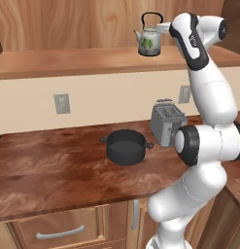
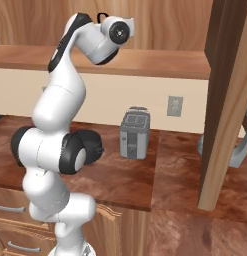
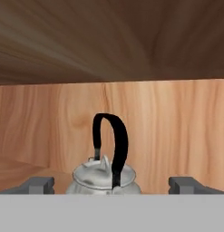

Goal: Pick the kettle from the cabinet and place it on a stove burner. Then pick the pot from the counter and place it on another stove burner. Finally, turn both burners on.

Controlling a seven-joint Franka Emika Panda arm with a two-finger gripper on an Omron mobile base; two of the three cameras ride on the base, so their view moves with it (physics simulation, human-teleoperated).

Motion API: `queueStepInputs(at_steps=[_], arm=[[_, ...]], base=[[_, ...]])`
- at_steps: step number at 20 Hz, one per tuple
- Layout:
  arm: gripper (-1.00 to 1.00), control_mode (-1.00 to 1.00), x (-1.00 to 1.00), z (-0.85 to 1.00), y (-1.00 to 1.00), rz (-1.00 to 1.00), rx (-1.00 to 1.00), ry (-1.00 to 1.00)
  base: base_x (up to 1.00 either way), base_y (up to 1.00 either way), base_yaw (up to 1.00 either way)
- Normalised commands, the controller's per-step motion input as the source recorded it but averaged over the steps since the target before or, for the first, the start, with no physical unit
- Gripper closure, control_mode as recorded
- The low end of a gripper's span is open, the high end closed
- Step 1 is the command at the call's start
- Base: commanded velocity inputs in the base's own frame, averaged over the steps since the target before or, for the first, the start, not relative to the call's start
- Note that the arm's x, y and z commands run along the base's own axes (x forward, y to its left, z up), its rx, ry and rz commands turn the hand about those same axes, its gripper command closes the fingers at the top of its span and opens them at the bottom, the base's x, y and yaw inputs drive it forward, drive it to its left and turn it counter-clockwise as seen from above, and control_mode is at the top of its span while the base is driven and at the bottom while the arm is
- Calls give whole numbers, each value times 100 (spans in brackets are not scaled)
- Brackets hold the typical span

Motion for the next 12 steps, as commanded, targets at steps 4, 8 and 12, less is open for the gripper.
queueStepInputs(at_steps=[4, 8, 12], arm=[[-100, -100, 18, 4, 0, 7, 0, 0], [-100, -100, 17, 0, 0, 7, 0, 0], [-100, -100, 17, 0, 0, 6, 0, 0]], base=[[0, 0, 0], [0, 0, 0], [0, 0, 0]])
